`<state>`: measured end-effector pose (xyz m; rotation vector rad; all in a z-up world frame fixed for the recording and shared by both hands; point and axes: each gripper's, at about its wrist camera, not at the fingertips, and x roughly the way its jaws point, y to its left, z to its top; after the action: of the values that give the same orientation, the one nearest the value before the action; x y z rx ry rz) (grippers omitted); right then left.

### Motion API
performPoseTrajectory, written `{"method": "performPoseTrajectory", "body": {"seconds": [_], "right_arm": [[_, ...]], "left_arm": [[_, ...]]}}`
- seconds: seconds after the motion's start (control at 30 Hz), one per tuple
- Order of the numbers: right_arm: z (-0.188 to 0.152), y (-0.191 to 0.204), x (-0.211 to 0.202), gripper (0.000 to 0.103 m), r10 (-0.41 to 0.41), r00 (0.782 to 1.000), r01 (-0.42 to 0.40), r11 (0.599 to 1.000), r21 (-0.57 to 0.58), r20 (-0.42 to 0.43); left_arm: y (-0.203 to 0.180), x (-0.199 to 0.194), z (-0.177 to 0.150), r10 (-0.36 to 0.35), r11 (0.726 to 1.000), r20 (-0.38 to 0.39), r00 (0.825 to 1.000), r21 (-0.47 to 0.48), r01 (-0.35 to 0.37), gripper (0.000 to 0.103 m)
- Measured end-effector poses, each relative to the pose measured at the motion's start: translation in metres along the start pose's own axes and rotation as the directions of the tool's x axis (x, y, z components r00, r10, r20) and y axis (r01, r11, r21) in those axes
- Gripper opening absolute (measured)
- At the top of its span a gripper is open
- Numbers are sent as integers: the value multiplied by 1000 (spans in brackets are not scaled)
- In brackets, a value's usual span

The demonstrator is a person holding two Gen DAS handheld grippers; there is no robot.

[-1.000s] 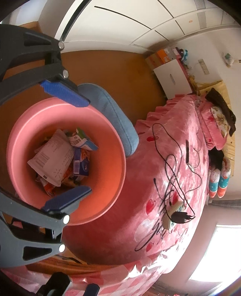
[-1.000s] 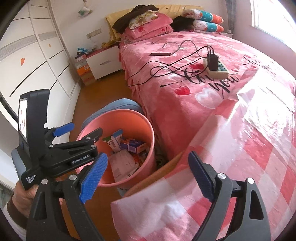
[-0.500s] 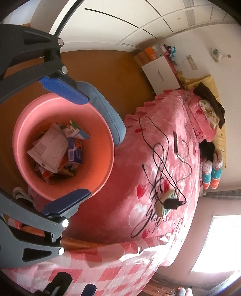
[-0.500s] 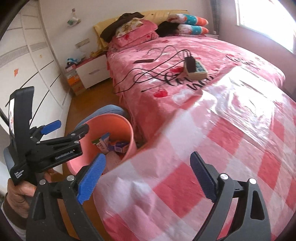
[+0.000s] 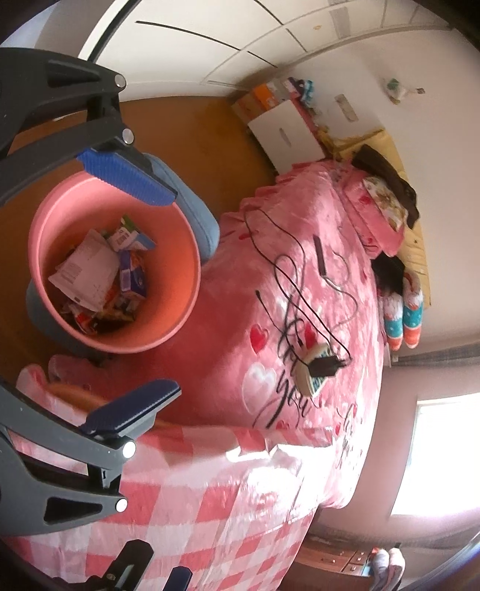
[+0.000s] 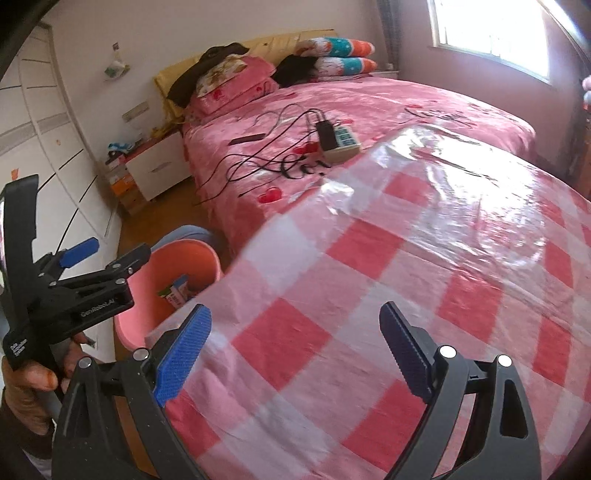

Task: Collect trash

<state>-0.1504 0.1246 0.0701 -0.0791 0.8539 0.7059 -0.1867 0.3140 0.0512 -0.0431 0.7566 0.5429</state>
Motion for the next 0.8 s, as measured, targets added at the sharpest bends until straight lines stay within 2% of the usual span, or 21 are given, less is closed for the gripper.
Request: {"method": "performPoseTrajectory", "body": {"seconds": [0.4,0.8], "right_arm": [[-18,-40,-38,91,-90,995,86,994,66,44],[-39,-82,-81,91,-199,977,188,973,132,77]], "left_arm": [[-54,-23,7,-83,994,47,995,70,80,96],[-117,-47,11,-204,970,75,976,146,192,96]]}}
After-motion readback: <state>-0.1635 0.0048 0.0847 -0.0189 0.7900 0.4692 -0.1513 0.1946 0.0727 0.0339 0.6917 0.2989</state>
